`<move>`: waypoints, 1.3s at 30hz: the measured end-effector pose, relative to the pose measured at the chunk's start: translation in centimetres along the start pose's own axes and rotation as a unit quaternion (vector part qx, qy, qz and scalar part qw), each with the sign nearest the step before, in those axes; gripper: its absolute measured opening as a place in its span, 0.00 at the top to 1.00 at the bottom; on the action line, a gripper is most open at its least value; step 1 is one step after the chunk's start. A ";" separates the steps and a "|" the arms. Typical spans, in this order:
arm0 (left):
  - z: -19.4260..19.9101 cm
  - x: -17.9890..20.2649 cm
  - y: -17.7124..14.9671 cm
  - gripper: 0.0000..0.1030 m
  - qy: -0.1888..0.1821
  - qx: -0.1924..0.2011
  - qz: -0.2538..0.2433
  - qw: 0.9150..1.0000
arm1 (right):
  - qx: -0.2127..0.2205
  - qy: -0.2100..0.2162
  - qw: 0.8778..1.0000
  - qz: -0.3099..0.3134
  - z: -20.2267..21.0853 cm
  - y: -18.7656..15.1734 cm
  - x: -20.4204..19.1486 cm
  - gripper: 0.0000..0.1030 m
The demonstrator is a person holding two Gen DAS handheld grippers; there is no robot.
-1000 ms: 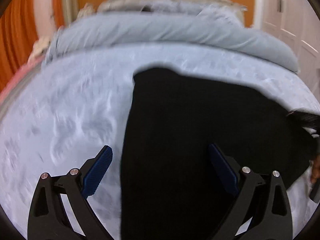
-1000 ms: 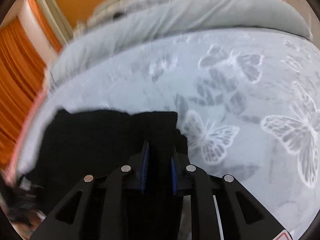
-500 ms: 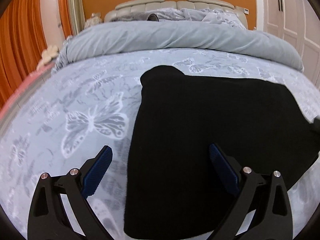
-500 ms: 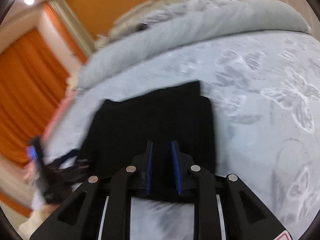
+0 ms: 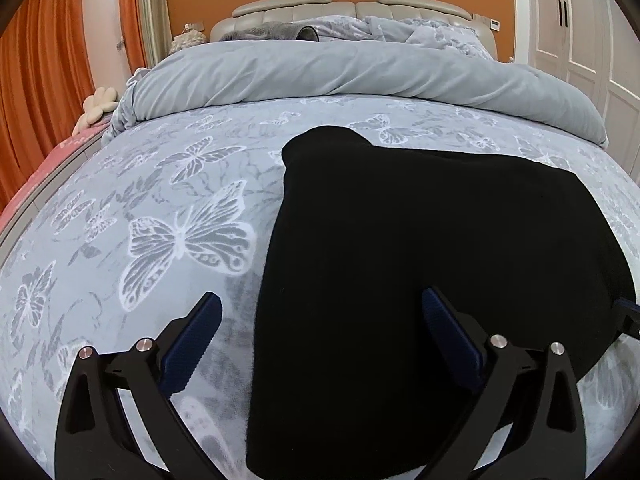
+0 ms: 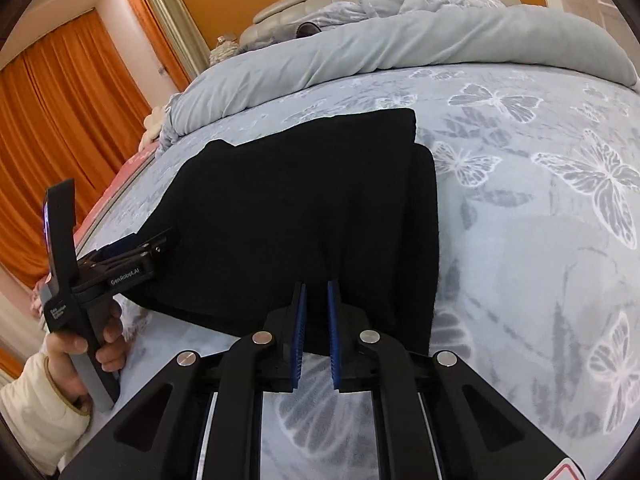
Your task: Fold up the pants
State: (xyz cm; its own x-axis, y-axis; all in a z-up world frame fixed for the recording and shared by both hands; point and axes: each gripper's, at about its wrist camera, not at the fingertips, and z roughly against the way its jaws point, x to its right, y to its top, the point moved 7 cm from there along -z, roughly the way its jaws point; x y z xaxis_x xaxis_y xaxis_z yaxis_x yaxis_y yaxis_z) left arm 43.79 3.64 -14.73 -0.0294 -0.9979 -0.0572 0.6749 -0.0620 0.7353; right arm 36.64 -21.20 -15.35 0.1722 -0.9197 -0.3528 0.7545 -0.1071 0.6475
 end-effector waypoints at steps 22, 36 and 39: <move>23.2 -1.5 -8.0 0.05 -0.048 0.012 -0.016 0.999 | 0.066 -0.120 0.990 -0.032 17.3 -7.8 -11.3 0.18; 26.6 -3.9 -14.0 0.05 -0.005 0.013 0.004 1.000 | 0.054 -0.140 0.986 -0.070 18.7 -14.1 -10.6 0.18; 26.6 -3.7 -14.1 0.05 -0.007 0.014 -0.002 1.000 | 0.054 -0.143 0.986 -0.062 18.7 -14.1 -10.9 0.18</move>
State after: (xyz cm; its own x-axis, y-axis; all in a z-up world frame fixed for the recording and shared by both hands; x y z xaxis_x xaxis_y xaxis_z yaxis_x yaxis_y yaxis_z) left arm 14.75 7.74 -6.92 -0.0434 -0.9977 -0.0512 0.6540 -0.0672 0.7535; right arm 12.24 -16.75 -8.00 -0.1144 -0.9646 -0.2375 0.6847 -0.2498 0.6847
